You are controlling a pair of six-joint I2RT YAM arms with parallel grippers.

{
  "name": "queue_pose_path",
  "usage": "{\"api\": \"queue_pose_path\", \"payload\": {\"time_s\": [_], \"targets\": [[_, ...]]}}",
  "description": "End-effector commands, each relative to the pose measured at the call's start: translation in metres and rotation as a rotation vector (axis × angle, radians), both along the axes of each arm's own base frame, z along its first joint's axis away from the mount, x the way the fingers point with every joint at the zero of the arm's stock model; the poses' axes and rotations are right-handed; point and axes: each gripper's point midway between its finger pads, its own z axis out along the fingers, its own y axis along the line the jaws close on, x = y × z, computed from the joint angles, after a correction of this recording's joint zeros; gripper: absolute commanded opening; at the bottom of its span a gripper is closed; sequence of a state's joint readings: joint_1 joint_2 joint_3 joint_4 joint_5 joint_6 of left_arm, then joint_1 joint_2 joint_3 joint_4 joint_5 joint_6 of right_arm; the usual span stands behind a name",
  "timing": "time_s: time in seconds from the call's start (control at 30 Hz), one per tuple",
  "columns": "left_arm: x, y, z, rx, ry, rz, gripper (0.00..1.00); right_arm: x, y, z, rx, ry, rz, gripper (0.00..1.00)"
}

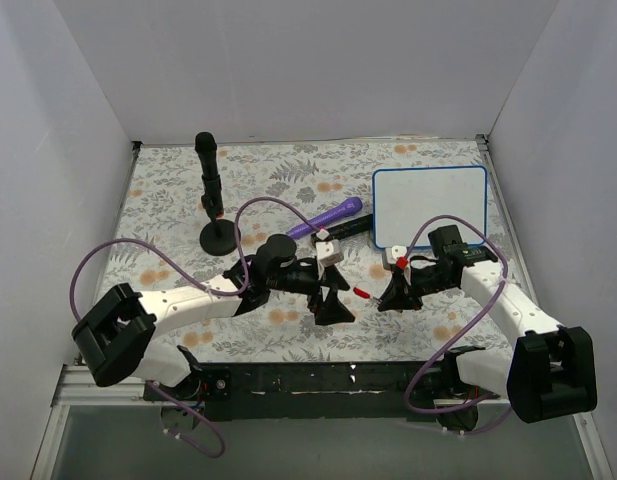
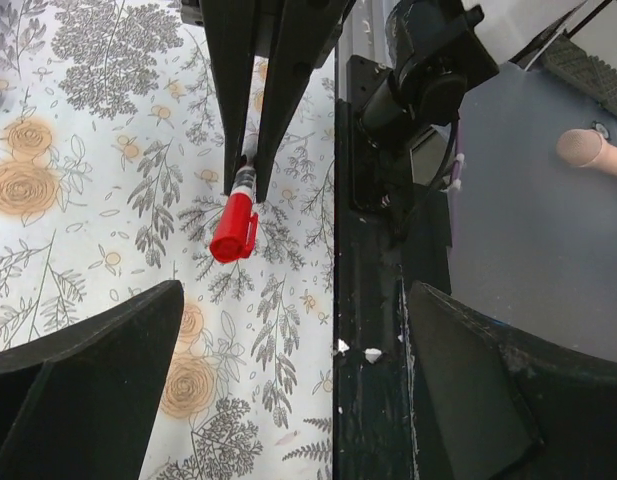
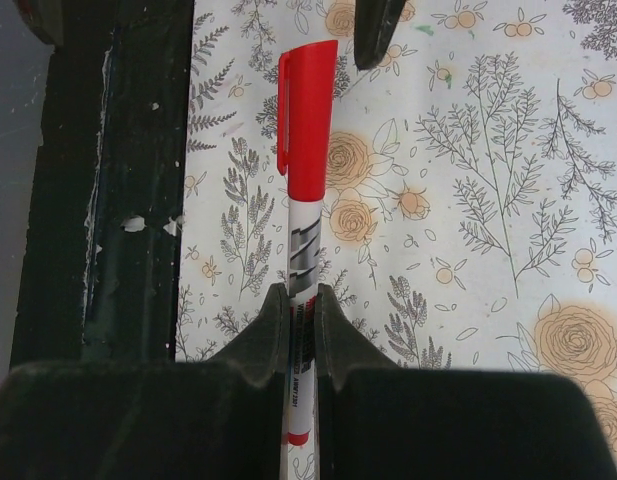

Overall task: Write a sentence on the whiteboard
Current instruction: Pass from the right arm to the left

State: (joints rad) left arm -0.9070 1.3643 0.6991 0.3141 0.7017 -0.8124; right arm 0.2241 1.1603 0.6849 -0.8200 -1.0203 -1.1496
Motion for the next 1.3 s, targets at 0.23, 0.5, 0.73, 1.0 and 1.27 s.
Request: {"api": "queue_pose_path", "payload": {"time_s": [0.23, 0.5, 0.73, 1.0, 1.27], "targets": [[0.017, -0.033, 0.032, -0.12, 0.403, 0.123, 0.75, 0.012, 0.001, 0.012, 0.005, -0.08, -0.029, 0.01], [0.034, -0.037, 0.028, -0.109, 0.567, 0.273, 0.57, 0.015, 0.001, 0.011, -0.004, -0.086, -0.041, 0.01], [0.042, -0.04, 0.024, -0.063, 0.601, 0.324, 0.41, 0.018, 0.0, 0.009, -0.015, -0.084, -0.056, 0.01], [0.047, -0.042, 0.017, -0.017, 0.616, 0.357, 0.37, 0.017, 0.0, 0.008, -0.013, -0.081, -0.053, 0.01], [0.044, -0.044, 0.012, 0.016, 0.612, 0.327, 0.24, 0.018, 0.001, 0.01, -0.007, -0.081, -0.052, 0.01]]}}
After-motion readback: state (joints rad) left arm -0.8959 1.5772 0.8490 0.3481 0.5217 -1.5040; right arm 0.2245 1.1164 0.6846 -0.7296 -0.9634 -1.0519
